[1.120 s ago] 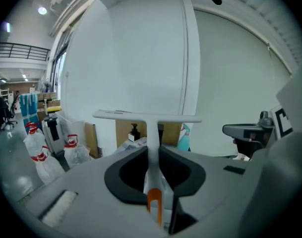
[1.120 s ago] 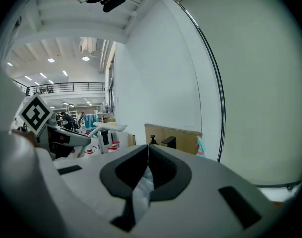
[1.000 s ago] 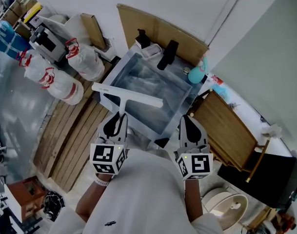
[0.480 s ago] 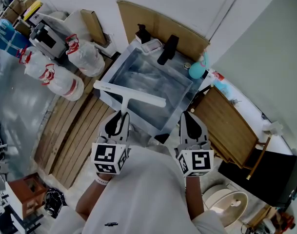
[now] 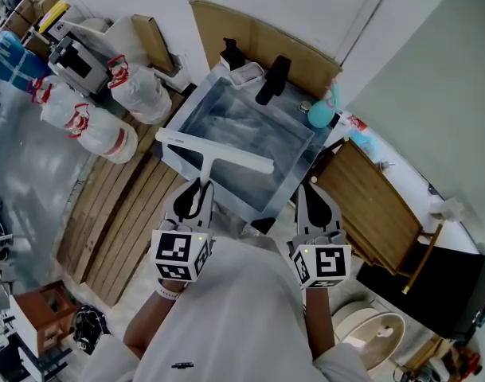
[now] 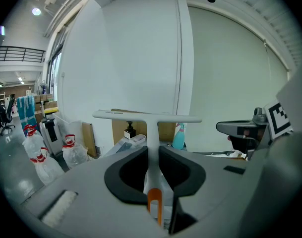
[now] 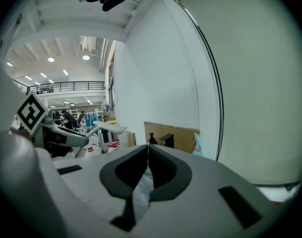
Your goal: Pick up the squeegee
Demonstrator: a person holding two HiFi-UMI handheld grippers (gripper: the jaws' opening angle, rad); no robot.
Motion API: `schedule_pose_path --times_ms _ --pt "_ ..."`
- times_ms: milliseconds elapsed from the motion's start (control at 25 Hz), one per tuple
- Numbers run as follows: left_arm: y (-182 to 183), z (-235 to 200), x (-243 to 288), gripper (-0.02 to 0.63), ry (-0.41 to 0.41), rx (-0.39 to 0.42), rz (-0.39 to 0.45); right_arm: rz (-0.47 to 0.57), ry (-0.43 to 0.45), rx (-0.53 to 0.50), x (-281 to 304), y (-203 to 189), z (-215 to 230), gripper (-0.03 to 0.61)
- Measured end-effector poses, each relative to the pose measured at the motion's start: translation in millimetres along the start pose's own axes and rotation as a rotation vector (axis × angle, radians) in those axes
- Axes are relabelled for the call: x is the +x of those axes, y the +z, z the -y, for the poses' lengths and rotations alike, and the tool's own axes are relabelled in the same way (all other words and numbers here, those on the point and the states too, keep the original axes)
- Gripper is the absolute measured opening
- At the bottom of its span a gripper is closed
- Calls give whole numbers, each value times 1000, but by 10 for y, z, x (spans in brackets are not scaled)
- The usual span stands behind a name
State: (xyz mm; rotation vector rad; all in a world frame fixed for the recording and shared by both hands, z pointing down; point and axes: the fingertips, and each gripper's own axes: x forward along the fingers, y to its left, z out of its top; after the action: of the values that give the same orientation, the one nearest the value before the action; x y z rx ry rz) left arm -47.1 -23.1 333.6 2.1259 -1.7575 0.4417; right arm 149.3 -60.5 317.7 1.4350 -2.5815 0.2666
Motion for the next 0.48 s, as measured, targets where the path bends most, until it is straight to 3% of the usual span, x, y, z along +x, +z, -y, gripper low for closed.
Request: schedule_pose_path --times_ms 480 --pt "12 55 23 67 -3 8 -7 -13 -2 10 -20 -88 48 6"
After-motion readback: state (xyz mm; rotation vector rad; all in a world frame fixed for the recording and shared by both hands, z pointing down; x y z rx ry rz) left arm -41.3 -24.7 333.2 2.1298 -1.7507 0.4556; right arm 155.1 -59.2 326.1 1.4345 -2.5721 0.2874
